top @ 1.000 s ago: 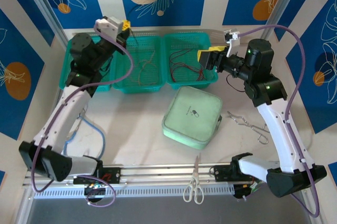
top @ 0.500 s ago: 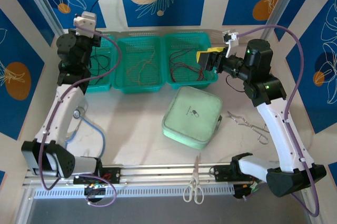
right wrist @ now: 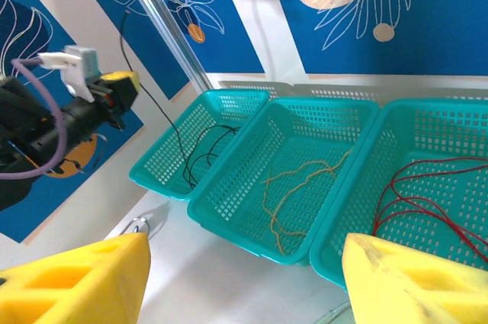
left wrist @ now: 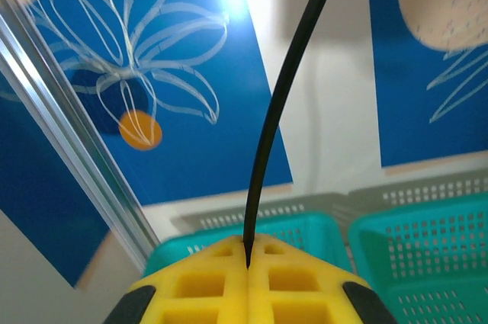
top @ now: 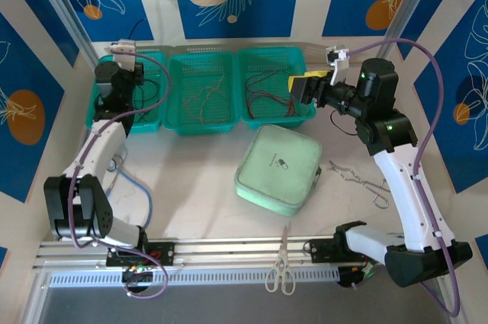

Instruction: Untangle the cables

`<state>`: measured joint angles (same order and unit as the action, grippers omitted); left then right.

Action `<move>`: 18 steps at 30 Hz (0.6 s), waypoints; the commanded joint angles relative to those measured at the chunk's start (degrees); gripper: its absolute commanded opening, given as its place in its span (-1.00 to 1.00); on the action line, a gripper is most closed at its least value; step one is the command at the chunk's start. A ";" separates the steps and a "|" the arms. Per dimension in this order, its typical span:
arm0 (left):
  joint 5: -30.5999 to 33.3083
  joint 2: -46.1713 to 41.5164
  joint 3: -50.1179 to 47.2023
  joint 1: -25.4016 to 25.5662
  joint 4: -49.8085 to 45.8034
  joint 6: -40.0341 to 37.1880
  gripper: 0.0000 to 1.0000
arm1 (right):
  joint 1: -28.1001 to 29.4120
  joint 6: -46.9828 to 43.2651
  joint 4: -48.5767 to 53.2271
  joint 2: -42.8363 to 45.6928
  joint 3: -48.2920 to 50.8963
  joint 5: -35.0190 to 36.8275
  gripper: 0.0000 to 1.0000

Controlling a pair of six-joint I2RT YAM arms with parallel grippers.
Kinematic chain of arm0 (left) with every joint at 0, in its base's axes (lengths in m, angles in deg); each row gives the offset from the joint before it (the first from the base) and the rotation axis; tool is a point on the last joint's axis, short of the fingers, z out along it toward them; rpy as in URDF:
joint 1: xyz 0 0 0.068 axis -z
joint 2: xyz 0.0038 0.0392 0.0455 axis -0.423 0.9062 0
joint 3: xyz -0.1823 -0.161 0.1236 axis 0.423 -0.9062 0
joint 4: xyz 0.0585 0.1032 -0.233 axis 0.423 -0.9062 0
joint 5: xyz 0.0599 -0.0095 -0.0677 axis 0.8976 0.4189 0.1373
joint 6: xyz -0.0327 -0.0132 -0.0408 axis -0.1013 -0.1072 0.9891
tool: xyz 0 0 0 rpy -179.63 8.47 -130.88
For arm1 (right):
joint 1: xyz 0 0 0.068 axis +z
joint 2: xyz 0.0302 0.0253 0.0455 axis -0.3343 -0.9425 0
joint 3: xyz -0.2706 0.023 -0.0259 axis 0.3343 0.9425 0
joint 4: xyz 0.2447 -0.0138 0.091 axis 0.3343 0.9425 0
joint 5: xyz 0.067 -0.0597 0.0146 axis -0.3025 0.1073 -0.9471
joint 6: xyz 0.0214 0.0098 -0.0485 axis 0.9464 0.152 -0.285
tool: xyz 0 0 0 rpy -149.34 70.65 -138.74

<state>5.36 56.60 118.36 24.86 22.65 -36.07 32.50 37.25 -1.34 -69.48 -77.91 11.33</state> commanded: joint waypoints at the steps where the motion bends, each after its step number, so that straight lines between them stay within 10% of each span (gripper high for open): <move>1: 0.96 3.73 -3.90 -1.24 1.09 6.24 -1.00 | -0.35 -0.13 0.34 0.93 0.56 -1.44 0.35; 18: -14.70 22.00 12.88 -12.20 -32.06 30.63 -1.00 | -1.61 -0.35 2.02 1.86 0.80 -2.05 0.35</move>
<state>-2.64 76.25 127.63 13.51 0.49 -10.06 31.26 37.03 0.52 -68.50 -77.82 10.54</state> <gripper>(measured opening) 0.051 0.676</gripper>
